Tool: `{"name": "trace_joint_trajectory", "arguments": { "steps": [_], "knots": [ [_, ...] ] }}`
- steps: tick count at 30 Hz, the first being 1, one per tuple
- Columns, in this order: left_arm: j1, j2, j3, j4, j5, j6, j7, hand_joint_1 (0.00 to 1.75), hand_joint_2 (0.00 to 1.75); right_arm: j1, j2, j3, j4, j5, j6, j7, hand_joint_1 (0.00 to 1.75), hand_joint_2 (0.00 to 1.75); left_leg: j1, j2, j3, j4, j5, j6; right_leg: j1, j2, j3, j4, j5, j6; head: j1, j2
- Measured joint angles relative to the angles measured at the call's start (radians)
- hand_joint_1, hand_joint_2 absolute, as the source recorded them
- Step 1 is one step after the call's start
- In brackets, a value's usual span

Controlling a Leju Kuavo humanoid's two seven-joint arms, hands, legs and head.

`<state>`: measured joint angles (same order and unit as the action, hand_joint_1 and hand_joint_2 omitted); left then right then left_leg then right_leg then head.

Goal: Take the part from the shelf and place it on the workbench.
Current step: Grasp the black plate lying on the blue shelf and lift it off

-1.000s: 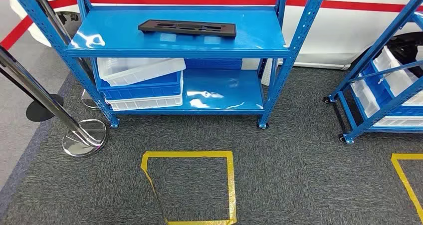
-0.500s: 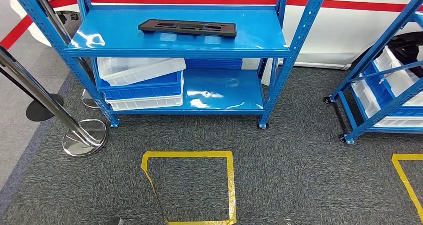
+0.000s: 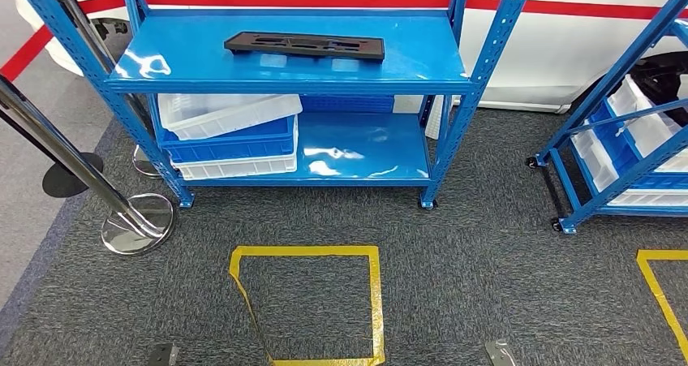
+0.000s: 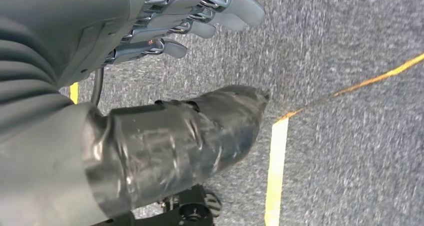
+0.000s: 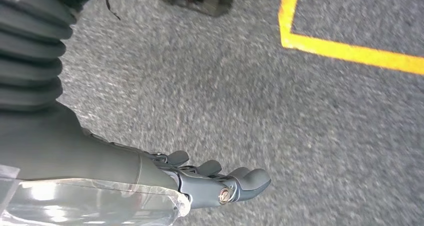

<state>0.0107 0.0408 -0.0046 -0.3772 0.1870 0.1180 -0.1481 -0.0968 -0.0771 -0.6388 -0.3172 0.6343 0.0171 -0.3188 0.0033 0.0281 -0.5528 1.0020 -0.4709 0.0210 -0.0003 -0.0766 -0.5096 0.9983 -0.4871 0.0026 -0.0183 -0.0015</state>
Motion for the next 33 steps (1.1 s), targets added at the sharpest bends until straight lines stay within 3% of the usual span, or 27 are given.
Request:
{"name": "trace_joint_trajectory", "arguments": {
  "steps": [3,7,18,33],
  "knots": [
    [-0.004,0.003,0.0,0.001,0.016,0.004,-0.012,0.0,0.0,-0.019,-0.004,-0.044,0.006,0.05,0.0,-0.032,0.0,0.0,0.0,0.0,0.0,0.0,0.0,0.0,0.0,0.0,0.0,0.0,0.0,0.0,0.0,0.0],
    [-0.011,0.008,0.0,0.003,0.035,0.003,-0.025,0.0,0.0,-0.049,-0.004,-0.073,-0.012,0.081,0.015,-0.07,0.0,1.75,0.0,0.0,-0.001,0.0,0.0,0.0,0.0,0.0,0.0,0.001,0.0,0.0,0.0,0.0],
    [-0.02,0.019,-0.004,0.008,0.054,0.002,-0.043,0.0,0.0,-0.08,-0.026,-0.046,-0.162,-0.04,-0.019,-0.051,0.0,1.75,0.0,-0.001,-0.001,0.0,0.0,0.0,0.0,-0.001,0.0,0.001,0.0,0.0,0.0,0.0],
    [-0.044,0.038,-0.053,0.026,0.064,0.007,-0.062,0.0,0.0,-0.271,-0.077,0.26,-0.507,-0.201,-0.086,0.086,0.0,1.75,-0.001,-0.002,-0.001,0.0,0.002,0.0,0.0,-0.002,0.001,0.002,0.001,0.0,0.0,0.0]
  ]
}}
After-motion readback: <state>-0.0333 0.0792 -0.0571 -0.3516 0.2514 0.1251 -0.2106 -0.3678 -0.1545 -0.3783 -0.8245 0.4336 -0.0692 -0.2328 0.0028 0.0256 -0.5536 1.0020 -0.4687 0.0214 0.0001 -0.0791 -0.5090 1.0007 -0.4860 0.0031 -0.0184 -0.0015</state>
